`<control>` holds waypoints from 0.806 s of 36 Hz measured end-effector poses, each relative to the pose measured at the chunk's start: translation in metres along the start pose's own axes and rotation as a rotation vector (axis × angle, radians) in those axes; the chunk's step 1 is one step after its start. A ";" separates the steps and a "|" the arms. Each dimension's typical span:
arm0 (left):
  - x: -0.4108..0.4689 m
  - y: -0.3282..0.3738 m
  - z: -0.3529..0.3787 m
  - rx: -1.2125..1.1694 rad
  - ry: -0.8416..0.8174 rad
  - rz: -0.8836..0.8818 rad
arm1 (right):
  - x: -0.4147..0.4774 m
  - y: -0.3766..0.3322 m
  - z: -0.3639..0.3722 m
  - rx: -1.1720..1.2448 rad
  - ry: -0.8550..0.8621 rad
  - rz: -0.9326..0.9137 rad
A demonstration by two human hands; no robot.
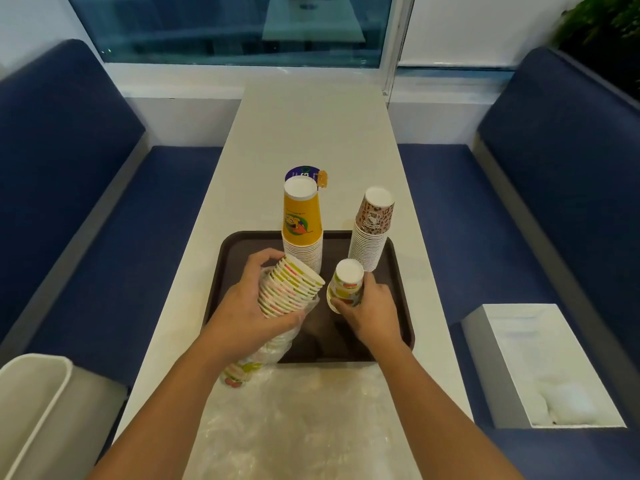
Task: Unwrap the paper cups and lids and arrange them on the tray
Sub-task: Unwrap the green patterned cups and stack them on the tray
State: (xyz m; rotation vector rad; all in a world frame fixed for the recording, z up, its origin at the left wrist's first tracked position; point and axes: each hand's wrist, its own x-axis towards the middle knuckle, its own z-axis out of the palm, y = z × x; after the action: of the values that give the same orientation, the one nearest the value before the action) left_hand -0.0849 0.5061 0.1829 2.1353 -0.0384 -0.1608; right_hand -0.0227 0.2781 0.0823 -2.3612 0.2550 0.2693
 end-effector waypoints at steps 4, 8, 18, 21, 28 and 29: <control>-0.002 0.000 0.001 -0.017 0.002 -0.003 | 0.003 0.006 0.006 -0.005 -0.020 0.050; -0.006 0.001 -0.002 -0.007 0.008 0.006 | -0.010 -0.007 -0.004 0.046 0.136 -0.051; -0.018 0.018 -0.006 0.013 0.005 0.105 | -0.078 -0.093 -0.067 0.265 -0.149 -0.620; -0.023 0.021 -0.010 0.028 0.013 0.133 | -0.077 -0.096 -0.078 0.350 -0.063 -0.548; -0.030 0.023 -0.011 0.032 -0.015 0.155 | -0.078 -0.096 -0.096 -0.045 -0.177 -0.768; -0.031 0.023 -0.012 0.033 -0.016 0.158 | -0.077 -0.096 -0.097 -0.199 -0.196 -0.819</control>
State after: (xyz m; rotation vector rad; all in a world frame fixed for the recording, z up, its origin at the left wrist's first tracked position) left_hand -0.1128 0.5061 0.2115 2.1540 -0.2195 -0.0849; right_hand -0.0599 0.2873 0.2344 -2.3917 -0.8500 0.1236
